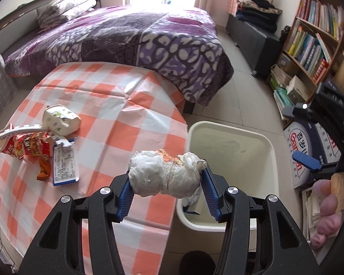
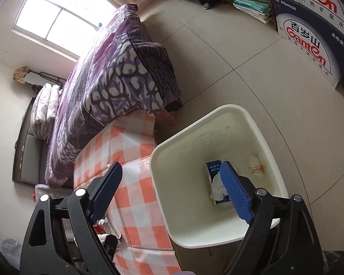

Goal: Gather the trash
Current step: 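Lower the tissue bundle into the bin with the left gripper and release, then grasp the brown food scrap on the table with the left gripper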

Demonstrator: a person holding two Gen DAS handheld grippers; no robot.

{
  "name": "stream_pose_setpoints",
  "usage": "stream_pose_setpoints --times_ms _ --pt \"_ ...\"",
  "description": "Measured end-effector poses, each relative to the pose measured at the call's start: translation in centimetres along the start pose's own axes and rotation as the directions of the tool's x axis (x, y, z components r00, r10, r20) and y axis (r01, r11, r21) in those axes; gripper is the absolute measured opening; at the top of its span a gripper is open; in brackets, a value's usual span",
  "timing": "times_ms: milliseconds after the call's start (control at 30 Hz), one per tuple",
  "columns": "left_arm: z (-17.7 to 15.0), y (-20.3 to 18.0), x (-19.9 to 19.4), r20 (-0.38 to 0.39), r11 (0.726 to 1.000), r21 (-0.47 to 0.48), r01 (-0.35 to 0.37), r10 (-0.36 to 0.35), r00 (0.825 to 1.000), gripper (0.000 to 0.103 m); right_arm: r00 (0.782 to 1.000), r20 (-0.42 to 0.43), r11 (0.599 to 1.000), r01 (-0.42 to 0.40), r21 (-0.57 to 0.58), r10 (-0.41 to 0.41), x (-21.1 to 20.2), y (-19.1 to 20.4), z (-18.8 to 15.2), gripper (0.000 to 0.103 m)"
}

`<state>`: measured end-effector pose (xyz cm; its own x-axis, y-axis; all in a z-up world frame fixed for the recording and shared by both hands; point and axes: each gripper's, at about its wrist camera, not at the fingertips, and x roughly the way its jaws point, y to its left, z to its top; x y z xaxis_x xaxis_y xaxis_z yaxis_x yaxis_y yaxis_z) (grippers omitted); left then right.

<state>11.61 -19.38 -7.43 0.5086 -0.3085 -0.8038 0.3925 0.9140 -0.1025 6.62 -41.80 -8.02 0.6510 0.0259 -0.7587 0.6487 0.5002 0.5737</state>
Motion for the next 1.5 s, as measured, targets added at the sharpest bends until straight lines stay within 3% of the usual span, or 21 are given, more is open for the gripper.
stream_pose_setpoints --times_ms 433,600,767,967,1200,1500 --pt "0.0 -5.9 1.5 -0.037 0.994 0.097 0.050 -0.047 0.998 0.054 0.998 0.055 0.985 -0.047 0.165 0.039 -2.1 -4.4 3.0 0.084" --pt "0.1 -6.7 2.1 -0.055 0.994 0.086 0.073 -0.068 0.996 0.071 0.997 0.062 0.981 -0.047 0.186 0.036 -2.2 -5.0 3.4 0.086" --pt "0.0 -6.1 2.5 -0.067 0.996 0.064 0.066 -0.062 0.996 0.075 0.998 0.060 0.986 -0.030 0.165 0.020 -2.0 -4.4 3.4 0.089" --pt "0.0 -3.6 2.9 -0.070 0.999 0.012 0.032 -0.031 0.997 0.077 1.000 0.030 0.996 0.005 0.091 -0.008 -1.0 -2.5 2.7 0.091" --pt "-0.7 1.7 3.8 -0.097 0.996 -0.080 -0.047 0.039 0.995 0.078 0.996 0.018 0.993 0.083 -0.087 -0.082 0.6 1.8 0.6 0.091" --pt "-1.8 11.0 4.9 -0.149 0.960 -0.216 -0.179 0.149 0.978 0.078 0.991 -0.028 0.956 0.122 -0.266 -0.134 3.4 6.6 -3.1 0.092"
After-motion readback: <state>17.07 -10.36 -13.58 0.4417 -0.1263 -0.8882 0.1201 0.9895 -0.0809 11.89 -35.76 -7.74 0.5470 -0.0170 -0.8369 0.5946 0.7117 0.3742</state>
